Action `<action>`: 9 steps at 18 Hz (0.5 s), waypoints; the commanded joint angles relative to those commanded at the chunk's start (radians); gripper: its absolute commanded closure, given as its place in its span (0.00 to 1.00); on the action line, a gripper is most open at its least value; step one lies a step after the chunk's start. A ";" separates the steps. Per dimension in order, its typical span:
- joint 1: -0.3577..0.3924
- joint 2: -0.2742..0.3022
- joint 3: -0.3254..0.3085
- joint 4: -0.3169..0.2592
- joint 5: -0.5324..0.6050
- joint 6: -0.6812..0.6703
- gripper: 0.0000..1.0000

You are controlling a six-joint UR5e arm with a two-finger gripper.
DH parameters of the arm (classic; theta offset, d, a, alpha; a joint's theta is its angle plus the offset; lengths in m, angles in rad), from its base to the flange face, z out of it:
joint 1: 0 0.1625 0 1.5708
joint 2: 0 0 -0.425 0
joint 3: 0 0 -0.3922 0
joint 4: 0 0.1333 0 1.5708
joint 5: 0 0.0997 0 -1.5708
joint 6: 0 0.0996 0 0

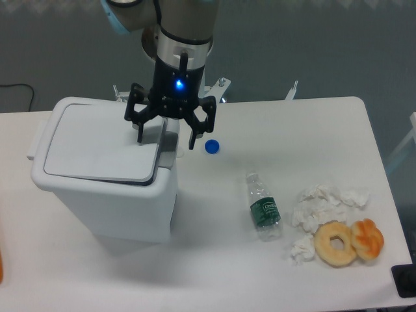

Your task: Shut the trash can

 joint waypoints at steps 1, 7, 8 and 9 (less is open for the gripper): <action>0.002 -0.003 0.002 0.000 0.000 0.000 0.00; 0.002 -0.005 0.002 -0.002 0.000 0.002 0.00; 0.003 -0.006 0.002 -0.002 0.000 0.002 0.00; 0.003 -0.006 0.002 -0.002 0.002 0.002 0.00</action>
